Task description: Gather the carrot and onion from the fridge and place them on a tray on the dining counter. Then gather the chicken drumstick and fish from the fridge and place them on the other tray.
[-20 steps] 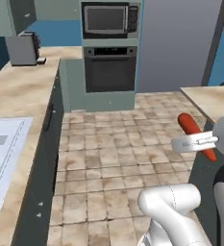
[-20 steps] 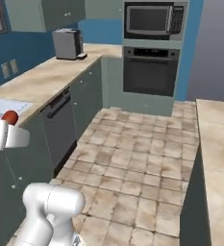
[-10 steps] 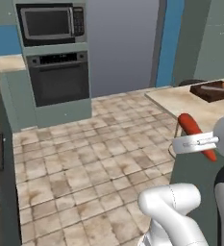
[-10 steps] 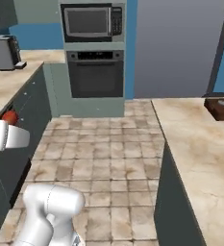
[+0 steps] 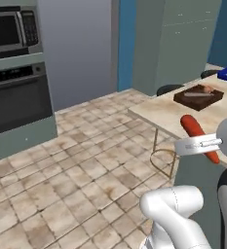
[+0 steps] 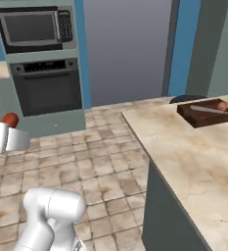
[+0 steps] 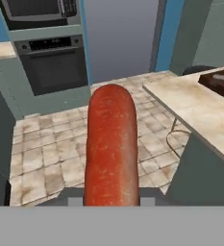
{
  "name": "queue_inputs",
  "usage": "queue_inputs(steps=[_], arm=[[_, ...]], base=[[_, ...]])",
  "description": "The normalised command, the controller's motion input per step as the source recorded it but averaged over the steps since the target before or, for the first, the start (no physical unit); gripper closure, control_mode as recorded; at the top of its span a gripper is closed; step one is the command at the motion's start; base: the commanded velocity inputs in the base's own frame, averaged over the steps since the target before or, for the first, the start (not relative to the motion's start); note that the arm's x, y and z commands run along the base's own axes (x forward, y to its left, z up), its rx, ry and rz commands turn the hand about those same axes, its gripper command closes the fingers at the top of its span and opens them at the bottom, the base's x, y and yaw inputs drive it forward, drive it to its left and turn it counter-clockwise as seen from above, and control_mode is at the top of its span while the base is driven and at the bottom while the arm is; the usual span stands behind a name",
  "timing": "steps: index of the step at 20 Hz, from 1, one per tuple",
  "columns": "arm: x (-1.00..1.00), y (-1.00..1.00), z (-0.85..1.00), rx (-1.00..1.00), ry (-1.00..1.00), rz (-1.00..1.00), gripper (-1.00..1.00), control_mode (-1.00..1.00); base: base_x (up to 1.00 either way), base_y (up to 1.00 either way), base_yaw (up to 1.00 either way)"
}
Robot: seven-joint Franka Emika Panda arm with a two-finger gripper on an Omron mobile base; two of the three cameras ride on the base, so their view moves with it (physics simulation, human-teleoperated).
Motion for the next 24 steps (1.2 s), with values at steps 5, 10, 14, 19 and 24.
queue_inputs(steps=[5, 10, 14, 19, 24], arm=[[0.0, 0.0, 0.0, 0.0, 0.0, 0.0, 1.0, 1.0], [0.0, 0.0, 0.0, 0.0, 0.0, 0.0, 1.0, 1.0], [0.0, 0.0, 0.0, 0.0, 0.0, 0.0, 1.0, 1.0], [0.0, 0.0, 0.0, 0.0, 0.0, 0.0, 1.0, 1.0], [0.0, 0.0, 0.0, 0.0, 0.0, 0.0, 1.0, 1.0]], base=[[0.82, 0.6, -0.46], [0.8, 0.61, -0.47], [0.79, 0.62, -0.47], [0.76, 0.62, -0.48], [0.73, 0.61, -0.49]])
